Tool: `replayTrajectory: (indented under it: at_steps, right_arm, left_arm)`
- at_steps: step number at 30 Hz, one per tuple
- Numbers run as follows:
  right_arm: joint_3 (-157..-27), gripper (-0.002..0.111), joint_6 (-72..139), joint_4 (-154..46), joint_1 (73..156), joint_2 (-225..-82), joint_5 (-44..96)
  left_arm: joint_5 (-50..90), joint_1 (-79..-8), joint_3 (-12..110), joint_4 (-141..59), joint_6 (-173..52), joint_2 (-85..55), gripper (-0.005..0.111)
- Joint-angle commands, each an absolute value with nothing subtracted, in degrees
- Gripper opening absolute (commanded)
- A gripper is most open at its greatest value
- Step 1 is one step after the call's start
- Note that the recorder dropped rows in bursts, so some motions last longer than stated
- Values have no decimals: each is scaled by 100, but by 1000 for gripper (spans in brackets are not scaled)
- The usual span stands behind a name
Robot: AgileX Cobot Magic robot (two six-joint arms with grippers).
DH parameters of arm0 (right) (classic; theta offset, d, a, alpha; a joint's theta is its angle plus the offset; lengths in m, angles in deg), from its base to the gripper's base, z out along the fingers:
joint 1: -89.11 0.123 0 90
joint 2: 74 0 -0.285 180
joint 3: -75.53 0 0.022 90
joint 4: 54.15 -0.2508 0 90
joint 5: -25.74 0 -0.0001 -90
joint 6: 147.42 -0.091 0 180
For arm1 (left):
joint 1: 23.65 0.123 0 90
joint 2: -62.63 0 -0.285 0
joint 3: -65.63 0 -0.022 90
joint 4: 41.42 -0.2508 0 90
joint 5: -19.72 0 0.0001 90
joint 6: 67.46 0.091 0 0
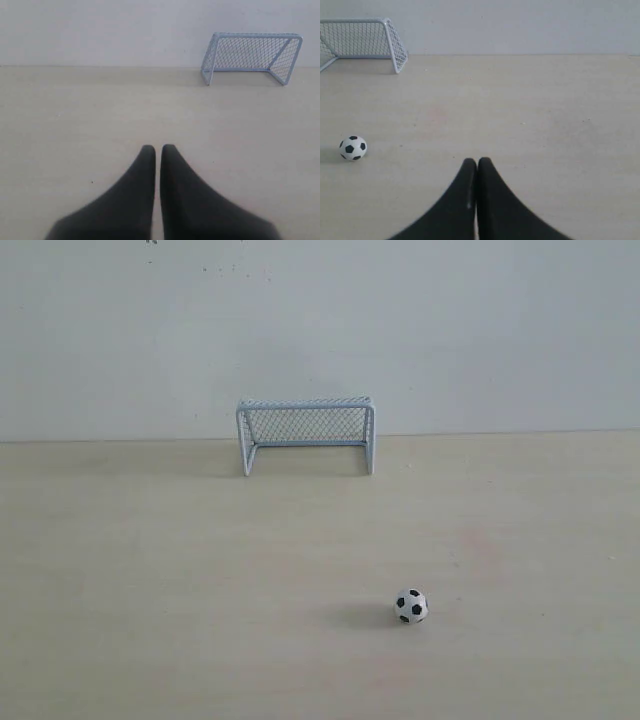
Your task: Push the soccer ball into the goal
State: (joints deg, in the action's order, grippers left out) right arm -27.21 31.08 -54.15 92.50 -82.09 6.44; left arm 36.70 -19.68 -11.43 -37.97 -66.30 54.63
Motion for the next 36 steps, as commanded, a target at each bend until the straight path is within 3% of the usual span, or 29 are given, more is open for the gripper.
replayTrajectory:
  at_steps: [1,16,20,28,31,36]
  right_arm:
    - [-2726,0,3128,-5415,9265,-8178,666]
    - [-2726,0,3130,-5372,9265,-8178,1250]
    - [-2726,0,3130,-5372,9265,-8178,2271]
    - [-2726,0,3258,-5734,9265,-8178,5707]
    - [-3073,0,3807,-6573,9265,-8178,5497]
    - [-4307,0,5433,-7031,9265,-8893,3555]
  left_arm:
    - [3669,-2015,-1158,-3737,-6670,5485,4]
    - [3669,-2015,-1158,-3737,-6670,5485,4]
    - [3669,-2015,-1158,-3737,-6670,5485,4]
    - [3669,-2015,-1158,-3737,-6670,5485,4]
    - [3669,-2015,-1158,-3737,-6670,5485,4]
    - [3669,-2015,-1158,-3737,-6670,5485,4]
